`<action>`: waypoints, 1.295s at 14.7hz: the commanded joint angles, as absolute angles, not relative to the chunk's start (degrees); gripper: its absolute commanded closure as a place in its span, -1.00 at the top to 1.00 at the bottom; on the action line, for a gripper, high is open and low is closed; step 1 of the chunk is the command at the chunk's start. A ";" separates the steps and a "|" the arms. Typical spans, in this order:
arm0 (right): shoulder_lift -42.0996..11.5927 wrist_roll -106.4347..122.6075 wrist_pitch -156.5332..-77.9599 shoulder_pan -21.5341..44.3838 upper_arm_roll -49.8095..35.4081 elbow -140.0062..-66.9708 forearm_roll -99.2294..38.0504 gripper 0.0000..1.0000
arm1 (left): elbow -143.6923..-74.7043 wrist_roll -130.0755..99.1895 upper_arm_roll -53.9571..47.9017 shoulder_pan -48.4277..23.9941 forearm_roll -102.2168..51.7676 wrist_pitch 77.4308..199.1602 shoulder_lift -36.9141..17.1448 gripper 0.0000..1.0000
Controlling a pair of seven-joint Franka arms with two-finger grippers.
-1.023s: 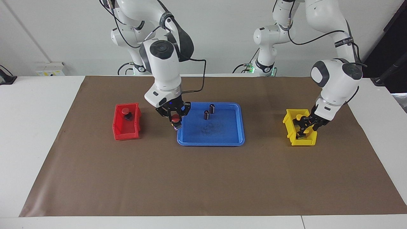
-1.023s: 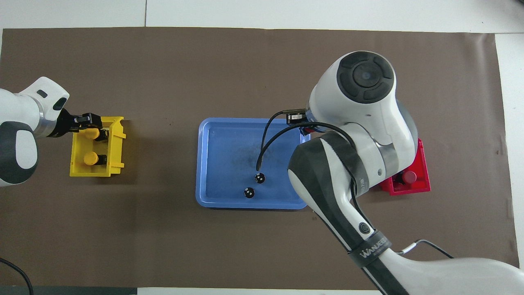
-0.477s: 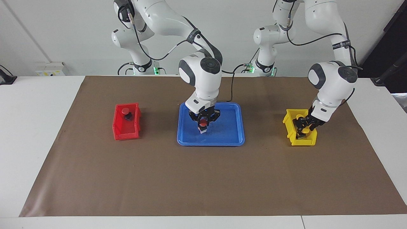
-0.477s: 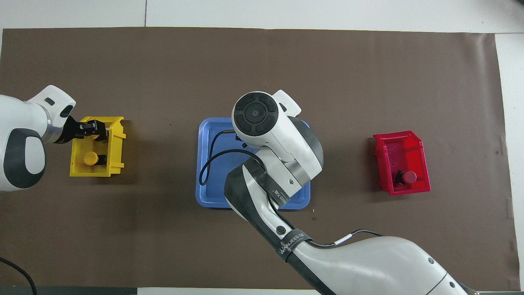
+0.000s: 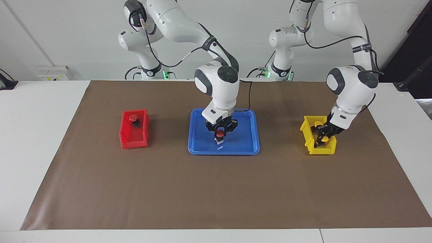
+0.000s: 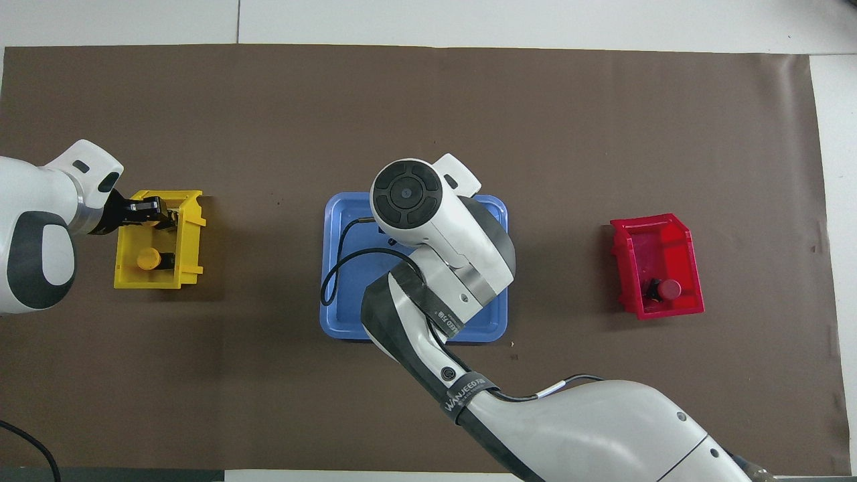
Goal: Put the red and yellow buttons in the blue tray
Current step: 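Place the red button in the blue tray with the right gripper, then carry the yellow button to the tray while the right gripper returns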
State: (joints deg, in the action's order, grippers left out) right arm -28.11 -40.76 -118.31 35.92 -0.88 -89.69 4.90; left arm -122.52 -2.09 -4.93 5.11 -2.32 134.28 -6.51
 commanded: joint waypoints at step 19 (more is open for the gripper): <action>2.45 1.74 -114.50 3.97 -0.53 -118.18 1.06 0.53 | -108.19 -44.26 -7.03 -23.44 -2.99 116.69 -2.71 -0.96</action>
State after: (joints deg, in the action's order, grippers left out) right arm -2.50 -2.15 -109.55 6.89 0.41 -108.81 2.25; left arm -107.04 -38.85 -8.01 -19.77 -2.41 111.68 -0.76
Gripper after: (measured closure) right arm 0.233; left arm 0.590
